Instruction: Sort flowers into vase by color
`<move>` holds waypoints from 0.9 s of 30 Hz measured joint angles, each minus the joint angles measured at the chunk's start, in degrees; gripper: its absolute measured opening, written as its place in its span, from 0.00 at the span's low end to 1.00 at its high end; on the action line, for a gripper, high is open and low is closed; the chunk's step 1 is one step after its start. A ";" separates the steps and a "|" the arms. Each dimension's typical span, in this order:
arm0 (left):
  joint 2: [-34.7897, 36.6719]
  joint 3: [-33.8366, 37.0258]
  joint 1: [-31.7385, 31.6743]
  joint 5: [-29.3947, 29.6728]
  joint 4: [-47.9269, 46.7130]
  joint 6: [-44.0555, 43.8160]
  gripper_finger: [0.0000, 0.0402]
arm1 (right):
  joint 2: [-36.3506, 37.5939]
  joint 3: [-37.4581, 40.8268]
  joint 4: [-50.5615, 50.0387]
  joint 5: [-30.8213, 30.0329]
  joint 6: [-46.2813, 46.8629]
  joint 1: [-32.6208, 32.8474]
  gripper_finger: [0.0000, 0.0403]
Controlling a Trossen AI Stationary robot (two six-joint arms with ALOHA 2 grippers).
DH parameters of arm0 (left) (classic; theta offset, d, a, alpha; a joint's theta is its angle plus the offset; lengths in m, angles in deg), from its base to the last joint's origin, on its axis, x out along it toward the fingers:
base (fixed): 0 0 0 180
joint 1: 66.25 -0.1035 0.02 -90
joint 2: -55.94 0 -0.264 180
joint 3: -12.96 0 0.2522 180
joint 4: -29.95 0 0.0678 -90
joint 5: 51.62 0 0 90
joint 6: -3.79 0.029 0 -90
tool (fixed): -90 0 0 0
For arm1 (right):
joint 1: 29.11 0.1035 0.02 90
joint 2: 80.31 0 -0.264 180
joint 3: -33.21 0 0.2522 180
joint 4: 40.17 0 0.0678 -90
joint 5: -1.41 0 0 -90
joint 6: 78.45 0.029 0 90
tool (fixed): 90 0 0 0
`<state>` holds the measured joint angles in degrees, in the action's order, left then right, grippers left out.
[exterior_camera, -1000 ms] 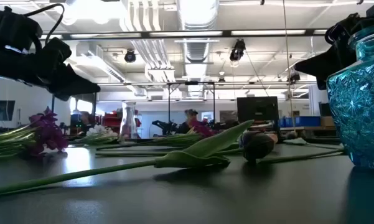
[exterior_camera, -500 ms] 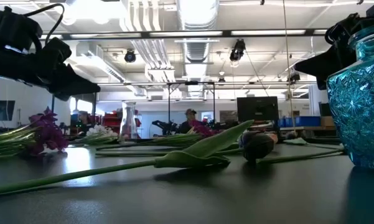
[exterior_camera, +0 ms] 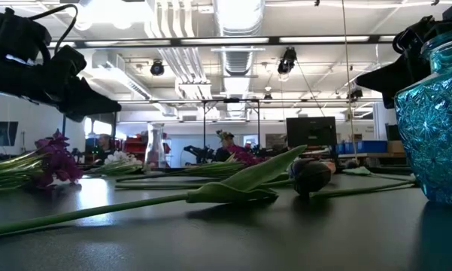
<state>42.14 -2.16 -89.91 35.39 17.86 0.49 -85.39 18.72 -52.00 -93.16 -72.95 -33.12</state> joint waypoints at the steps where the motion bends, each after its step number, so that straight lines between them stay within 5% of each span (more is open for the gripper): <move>1: 0.02 0.00 0.00 0.01 0.00 0.01 0.00 | 0.02 0.00 0.00 0.00 0.02 0.01 0.02; 11: 0.00 0.00 -0.02 -0.01 0.00 0.01 0.00 | 0.01 0.01 0.04 0.04 1.40 0.01 0.02; 20: 0.02 0.00 0.00 -0.01 0.00 0.01 0.00 | 0.02 0.01 2.75 -0.19 20.51 0.00 0.02; 27: 0.00 0.00 0.00 -0.01 0.00 0.01 0.00 | -0.26 0.00 12.16 -6.81 19.36 0.00 0.02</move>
<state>42.14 -2.16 -89.91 35.38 17.86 0.49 -85.66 18.72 -39.84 -99.97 -53.59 -33.12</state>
